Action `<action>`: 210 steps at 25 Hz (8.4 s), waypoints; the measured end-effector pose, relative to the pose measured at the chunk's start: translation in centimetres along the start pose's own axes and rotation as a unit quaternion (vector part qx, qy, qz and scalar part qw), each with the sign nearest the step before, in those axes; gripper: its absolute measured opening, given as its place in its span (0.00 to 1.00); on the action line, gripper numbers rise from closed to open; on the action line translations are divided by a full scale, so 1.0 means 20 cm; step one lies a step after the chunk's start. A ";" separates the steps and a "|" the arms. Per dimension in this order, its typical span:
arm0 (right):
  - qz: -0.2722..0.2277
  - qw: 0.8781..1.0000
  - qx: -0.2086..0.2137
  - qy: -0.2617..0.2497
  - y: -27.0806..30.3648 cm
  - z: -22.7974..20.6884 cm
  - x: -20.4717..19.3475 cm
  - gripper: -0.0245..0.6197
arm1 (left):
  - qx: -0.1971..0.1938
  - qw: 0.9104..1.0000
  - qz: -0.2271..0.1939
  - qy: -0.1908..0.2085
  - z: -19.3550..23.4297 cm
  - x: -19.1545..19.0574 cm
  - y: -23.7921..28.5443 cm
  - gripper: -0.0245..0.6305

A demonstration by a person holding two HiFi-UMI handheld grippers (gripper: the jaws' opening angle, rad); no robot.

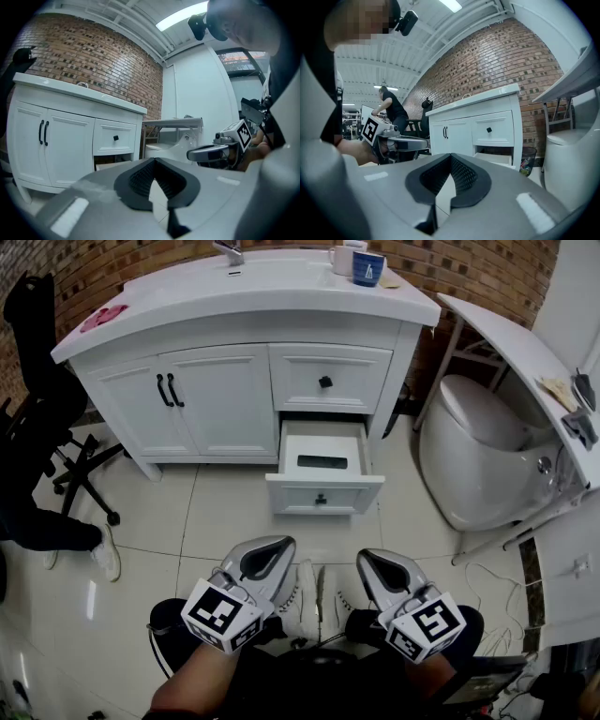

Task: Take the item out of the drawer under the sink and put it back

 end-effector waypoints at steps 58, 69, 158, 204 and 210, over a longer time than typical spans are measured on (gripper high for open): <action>0.199 0.910 0.108 -0.348 1.12 -0.70 0.28 0.20 | -0.002 1.000 0.025 -0.008 0.51 -0.04 0.55 0.05; 0.300 0.864 0.151 -0.376 1.55 -0.98 0.12 0.25 | -0.004 0.999 0.034 0.002 0.53 -0.03 0.56 0.05; 0.068 0.992 0.011 -0.103 0.56 -0.57 0.18 0.30 | 0.014 0.999 0.018 -0.023 0.47 0.00 0.42 0.05; 0.082 0.995 0.010 -0.049 0.53 -0.50 0.04 0.30 | 0.008 1.000 0.003 -0.018 0.45 -0.01 0.44 0.05; 0.089 0.995 0.003 -0.054 0.55 -0.54 0.02 0.30 | 0.004 1.000 0.006 -0.018 0.45 -0.02 0.45 0.05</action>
Point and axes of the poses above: the fingertips, and each gripper's own axes: y forward along the fingers, z to its left, x out of its top, the point moved 7 cm from there along -y, backward along the fingers, and after that the axes turned 1 degree about z, right-handed, at the moved point
